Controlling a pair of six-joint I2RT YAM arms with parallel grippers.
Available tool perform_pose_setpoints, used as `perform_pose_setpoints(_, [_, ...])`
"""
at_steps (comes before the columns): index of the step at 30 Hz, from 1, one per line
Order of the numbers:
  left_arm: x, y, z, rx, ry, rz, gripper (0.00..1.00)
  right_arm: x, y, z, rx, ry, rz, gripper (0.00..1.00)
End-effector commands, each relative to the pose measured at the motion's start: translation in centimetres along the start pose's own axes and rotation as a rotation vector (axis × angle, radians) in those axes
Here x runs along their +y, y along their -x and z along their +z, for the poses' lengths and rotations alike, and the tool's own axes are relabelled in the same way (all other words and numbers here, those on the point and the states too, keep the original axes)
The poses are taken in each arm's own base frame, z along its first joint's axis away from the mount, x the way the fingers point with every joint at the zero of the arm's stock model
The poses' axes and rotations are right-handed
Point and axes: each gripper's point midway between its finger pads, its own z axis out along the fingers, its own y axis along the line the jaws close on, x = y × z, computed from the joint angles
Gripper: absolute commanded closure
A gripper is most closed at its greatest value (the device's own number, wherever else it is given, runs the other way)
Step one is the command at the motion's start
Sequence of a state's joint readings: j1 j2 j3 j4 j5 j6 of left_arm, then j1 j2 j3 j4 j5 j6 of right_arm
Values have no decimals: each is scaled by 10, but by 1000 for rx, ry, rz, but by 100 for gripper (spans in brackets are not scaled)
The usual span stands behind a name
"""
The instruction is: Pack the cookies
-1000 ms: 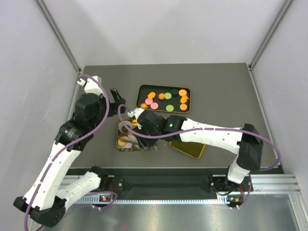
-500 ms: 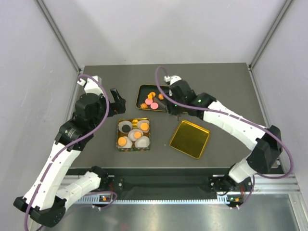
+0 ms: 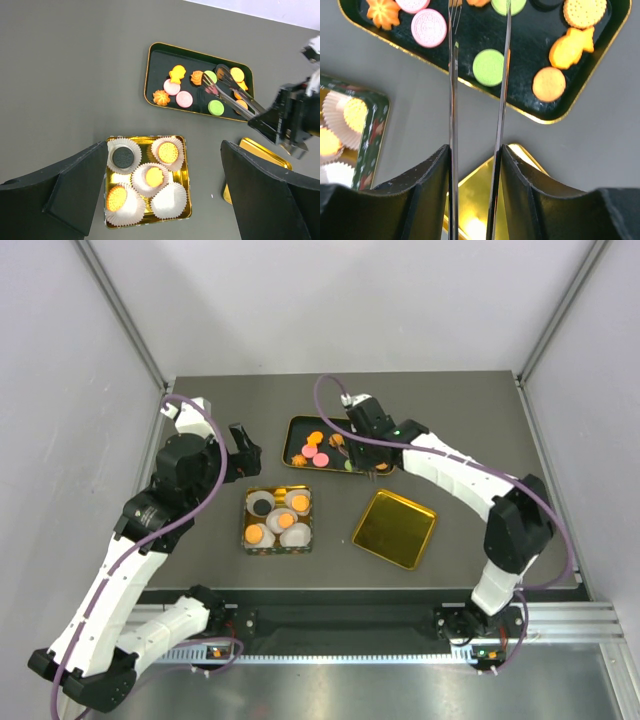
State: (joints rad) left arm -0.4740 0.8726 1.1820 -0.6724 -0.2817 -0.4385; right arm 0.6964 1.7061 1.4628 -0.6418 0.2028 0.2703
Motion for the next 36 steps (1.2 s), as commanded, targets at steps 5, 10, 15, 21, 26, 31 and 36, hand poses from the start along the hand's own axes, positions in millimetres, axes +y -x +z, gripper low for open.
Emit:
perform_pose_setpoints(5, [-5, 25, -8, -78, -18, -6, 1, 0, 35, 15, -64, -28, -12, 57])
perform_pose_setpoints(10, [-4, 25, -9, -78, -15, -4, 1, 0, 36, 21, -59, -33, -19, 57])
perform_pose_setpoints(15, [-4, 25, -9, -77, -18, -5, 1, 3, 38, 24, -60, -23, -20, 57])
perform_pose_setpoints(21, [-5, 24, -8, -73, -18, -6, 1, 4, 37, 30, -51, -26, -28, 57])
perform_pose_setpoints(26, [-5, 24, -7, -72, -19, -4, 1, 5, 34, 35, -40, -24, -32, 57])
perform_pose_setpoints(31, [-6, 23, -6, -70, -20, -3, 1, 6, 35, 35, -41, -17, -33, 57])
perform_pose_setpoints(36, [-7, 24, -5, -69, -21, -3, 1, 6, 35, 36, -40, -19, -35, 57])
